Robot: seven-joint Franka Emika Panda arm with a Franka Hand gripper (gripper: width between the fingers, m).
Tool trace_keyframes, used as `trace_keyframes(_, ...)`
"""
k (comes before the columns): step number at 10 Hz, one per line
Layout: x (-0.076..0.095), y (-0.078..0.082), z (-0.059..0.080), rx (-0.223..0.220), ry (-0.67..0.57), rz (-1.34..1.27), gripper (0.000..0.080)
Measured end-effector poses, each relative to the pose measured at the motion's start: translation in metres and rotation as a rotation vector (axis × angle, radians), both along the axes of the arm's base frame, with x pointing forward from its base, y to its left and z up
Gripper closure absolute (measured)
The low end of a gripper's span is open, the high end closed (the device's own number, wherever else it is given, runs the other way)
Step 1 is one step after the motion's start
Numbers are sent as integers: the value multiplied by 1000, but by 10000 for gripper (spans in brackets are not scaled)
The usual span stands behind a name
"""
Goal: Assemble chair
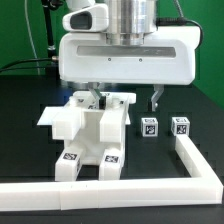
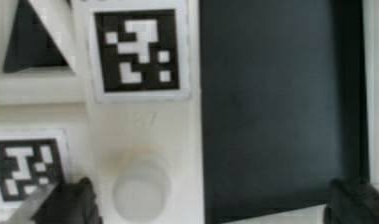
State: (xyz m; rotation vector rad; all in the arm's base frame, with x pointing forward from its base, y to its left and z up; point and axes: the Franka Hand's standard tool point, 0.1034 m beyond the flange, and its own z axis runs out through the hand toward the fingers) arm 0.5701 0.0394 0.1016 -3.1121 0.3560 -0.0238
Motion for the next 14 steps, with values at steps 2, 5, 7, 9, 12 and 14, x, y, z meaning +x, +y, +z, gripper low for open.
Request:
trace_keyframes(2,0,2,9,6,1,-2,151)
trace_keyframes(5,0,5,18,13,8,-2,151)
trace_keyframes(7,0,16,48,32,-8,1,151)
trace_keyframes(9,-1,16,45,31,-8,1,151)
trace_keyframes(12,-1,19,45,31,-5,-11,151)
trace_keyframes(14,-5,52,55,45,-15,-42,151)
